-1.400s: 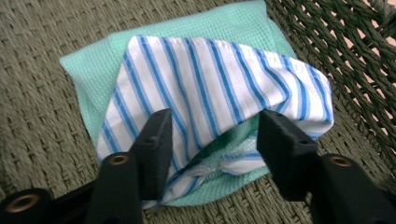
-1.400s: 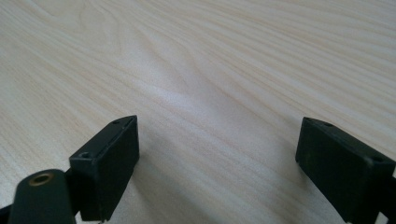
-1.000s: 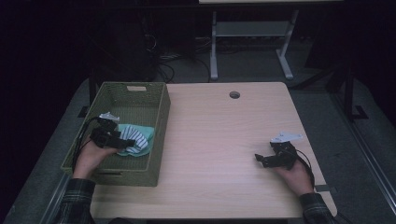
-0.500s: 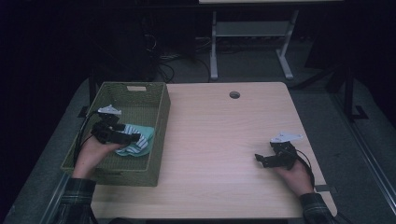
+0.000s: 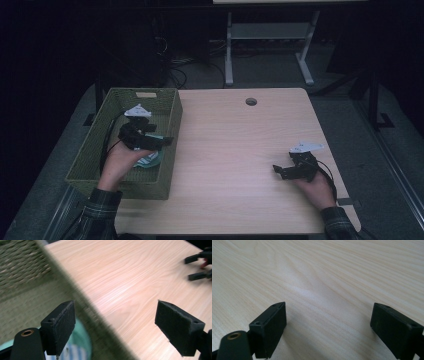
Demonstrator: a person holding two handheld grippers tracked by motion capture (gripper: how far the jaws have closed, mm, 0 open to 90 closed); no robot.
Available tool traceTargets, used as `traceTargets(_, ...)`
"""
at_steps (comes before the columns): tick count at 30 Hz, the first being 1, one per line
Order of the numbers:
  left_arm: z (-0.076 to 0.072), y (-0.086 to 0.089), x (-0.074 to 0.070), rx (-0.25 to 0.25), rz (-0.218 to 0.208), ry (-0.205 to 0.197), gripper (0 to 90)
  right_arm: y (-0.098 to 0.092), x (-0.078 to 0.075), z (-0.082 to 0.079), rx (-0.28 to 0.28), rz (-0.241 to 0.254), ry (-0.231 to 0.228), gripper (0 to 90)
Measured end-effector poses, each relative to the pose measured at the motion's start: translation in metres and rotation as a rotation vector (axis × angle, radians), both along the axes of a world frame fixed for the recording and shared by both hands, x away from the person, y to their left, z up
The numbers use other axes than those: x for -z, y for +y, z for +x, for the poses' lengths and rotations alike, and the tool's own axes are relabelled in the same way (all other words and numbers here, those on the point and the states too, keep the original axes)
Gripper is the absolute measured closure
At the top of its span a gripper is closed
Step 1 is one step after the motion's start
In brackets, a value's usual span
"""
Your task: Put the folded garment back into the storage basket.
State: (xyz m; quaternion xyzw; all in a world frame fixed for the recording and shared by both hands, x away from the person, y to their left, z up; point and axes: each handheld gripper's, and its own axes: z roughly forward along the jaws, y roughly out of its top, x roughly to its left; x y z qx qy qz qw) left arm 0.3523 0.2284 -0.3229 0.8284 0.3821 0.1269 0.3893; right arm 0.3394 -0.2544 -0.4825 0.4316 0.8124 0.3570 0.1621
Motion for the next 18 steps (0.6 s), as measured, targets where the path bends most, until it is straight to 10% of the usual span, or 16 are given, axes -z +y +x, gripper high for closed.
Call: traceTargets(18,-0.013,-0.1,0.018,0.149,-0.01,-0.035,16.1,0.0,0.0,0.0,0.0,0.0,0.0,12.9)
